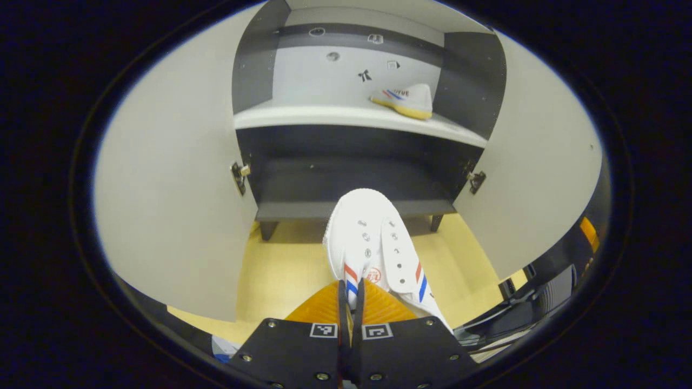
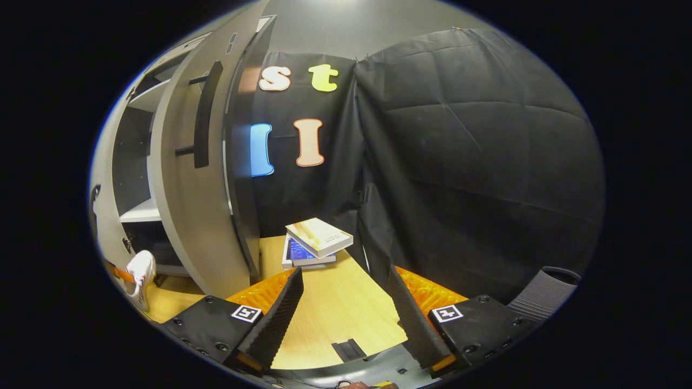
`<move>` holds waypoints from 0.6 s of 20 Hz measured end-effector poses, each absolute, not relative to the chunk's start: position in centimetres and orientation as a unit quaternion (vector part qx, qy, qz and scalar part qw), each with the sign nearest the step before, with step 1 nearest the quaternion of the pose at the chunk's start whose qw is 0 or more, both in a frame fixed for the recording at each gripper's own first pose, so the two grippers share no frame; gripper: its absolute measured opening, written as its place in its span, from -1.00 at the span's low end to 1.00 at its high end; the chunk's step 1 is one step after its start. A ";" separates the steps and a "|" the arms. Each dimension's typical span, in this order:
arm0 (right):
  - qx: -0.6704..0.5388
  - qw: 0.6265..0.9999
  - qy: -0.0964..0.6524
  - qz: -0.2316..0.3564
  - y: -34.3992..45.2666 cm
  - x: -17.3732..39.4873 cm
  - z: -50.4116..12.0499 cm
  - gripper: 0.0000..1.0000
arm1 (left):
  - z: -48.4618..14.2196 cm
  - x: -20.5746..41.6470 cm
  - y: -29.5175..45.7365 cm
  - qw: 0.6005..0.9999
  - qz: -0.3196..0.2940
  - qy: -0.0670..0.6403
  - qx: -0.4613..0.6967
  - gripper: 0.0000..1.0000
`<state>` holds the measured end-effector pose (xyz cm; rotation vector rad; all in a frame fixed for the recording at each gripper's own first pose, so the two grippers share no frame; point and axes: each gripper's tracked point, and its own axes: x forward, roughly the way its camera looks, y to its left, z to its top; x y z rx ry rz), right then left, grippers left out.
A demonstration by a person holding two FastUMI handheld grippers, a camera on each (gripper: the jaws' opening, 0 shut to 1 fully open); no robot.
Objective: Grab one shoe with the right hand and put it into the shoe cabinet, grab the other shoe with the left hand and put it into the shoe cabinet; then close the right door with the right hand and the left door with the left hand.
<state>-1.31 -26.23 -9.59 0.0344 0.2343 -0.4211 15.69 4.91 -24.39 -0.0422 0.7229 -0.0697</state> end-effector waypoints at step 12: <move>0.038 0.967 0.106 -0.230 -27.6 -0.1 -8.8 0.97 | -22.8 15.9 4.8 0.976 -0.027 0.218 0.002 -0.98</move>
